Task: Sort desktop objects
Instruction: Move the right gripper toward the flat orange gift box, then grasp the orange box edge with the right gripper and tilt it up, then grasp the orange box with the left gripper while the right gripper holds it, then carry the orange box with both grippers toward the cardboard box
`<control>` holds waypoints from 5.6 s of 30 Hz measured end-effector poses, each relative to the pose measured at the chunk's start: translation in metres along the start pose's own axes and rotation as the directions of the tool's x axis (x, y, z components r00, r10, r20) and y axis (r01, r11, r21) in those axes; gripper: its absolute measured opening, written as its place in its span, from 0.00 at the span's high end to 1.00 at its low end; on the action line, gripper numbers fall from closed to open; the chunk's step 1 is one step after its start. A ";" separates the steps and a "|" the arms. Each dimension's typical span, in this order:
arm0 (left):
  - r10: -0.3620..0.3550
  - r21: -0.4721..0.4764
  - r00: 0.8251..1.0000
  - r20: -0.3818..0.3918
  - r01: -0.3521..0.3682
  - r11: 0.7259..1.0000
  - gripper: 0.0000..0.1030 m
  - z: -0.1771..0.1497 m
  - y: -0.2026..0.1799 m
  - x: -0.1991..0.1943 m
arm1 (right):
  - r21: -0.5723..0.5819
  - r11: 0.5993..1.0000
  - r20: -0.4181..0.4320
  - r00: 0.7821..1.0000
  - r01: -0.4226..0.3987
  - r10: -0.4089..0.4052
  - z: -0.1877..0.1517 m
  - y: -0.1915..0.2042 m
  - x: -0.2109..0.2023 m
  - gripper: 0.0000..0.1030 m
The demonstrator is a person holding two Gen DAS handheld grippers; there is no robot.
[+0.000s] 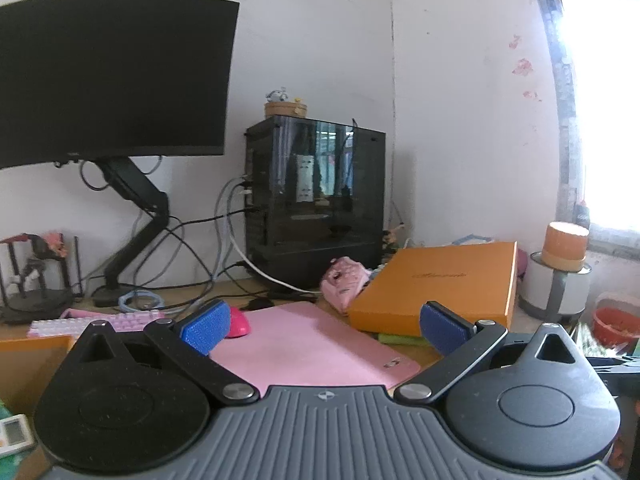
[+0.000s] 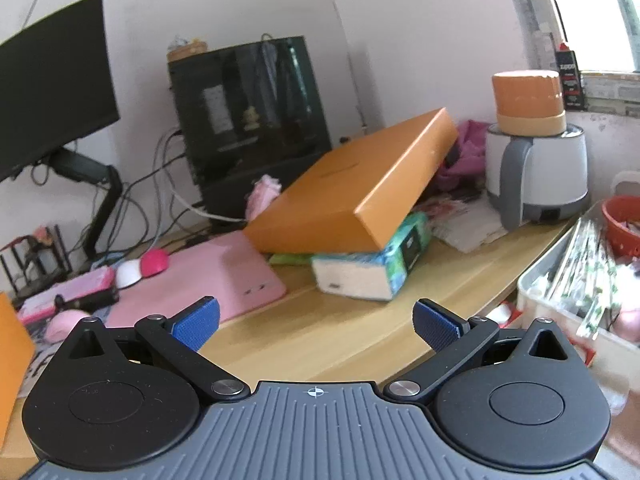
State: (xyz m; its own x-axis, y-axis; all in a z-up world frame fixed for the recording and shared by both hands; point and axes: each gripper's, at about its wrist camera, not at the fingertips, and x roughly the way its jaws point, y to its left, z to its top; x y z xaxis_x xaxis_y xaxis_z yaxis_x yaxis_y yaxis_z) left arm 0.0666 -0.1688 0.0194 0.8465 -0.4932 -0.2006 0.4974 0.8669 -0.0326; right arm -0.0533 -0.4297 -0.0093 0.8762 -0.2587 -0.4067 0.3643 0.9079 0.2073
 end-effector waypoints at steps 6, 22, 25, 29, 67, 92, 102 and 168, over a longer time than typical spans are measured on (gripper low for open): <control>-0.032 -0.005 0.999 -0.007 0.032 0.999 0.00 0.007 -0.004 0.015 | 0.038 0.998 0.037 0.998 0.053 -0.054 0.026 -0.021 0.022 0.00; -0.056 -0.051 0.998 0.002 0.056 0.997 0.00 0.020 -0.003 0.041 | 0.218 0.976 0.064 0.998 -0.021 0.007 0.081 -0.086 0.124 0.04; -0.067 -0.048 0.998 0.001 0.067 0.997 0.00 0.021 -0.007 0.044 | 0.250 0.968 0.046 0.999 -0.028 0.017 0.088 -0.097 0.142 0.15; -0.072 -0.041 0.997 -0.006 0.072 0.997 0.00 0.020 -0.010 0.049 | 0.292 0.956 0.022 0.999 -0.036 0.031 0.097 -0.111 0.166 0.22; -0.120 -0.052 0.990 -0.072 0.117 0.992 0.00 0.026 -0.036 0.103 | 0.470 0.855 0.005 0.970 -0.218 0.244 0.063 -0.179 0.103 0.37; -0.320 -0.131 0.872 -0.371 0.292 0.947 0.00 0.011 -0.057 0.352 | 0.524 0.792 0.022 0.935 -0.312 0.354 0.025 -0.213 0.098 0.38; -0.571 -0.269 0.685 -0.452 0.506 0.820 0.00 0.010 -0.069 0.417 | 0.529 0.782 0.016 0.925 -0.330 0.379 0.021 -0.218 0.101 0.37; -0.824 -0.511 0.367 -0.431 0.654 0.558 0.00 -0.023 -0.075 0.443 | 0.518 0.799 0.016 0.938 -0.305 0.347 0.035 -0.217 0.093 0.37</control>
State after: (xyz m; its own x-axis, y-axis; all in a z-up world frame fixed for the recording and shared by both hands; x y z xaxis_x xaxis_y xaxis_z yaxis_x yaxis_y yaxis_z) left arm 0.4000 -0.4502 -0.0894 -0.1809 -0.8646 -0.4688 0.7341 0.1985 -0.6494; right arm -0.0401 -0.6620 -0.0611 0.9531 0.0676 -0.2951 0.1875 0.6333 0.7508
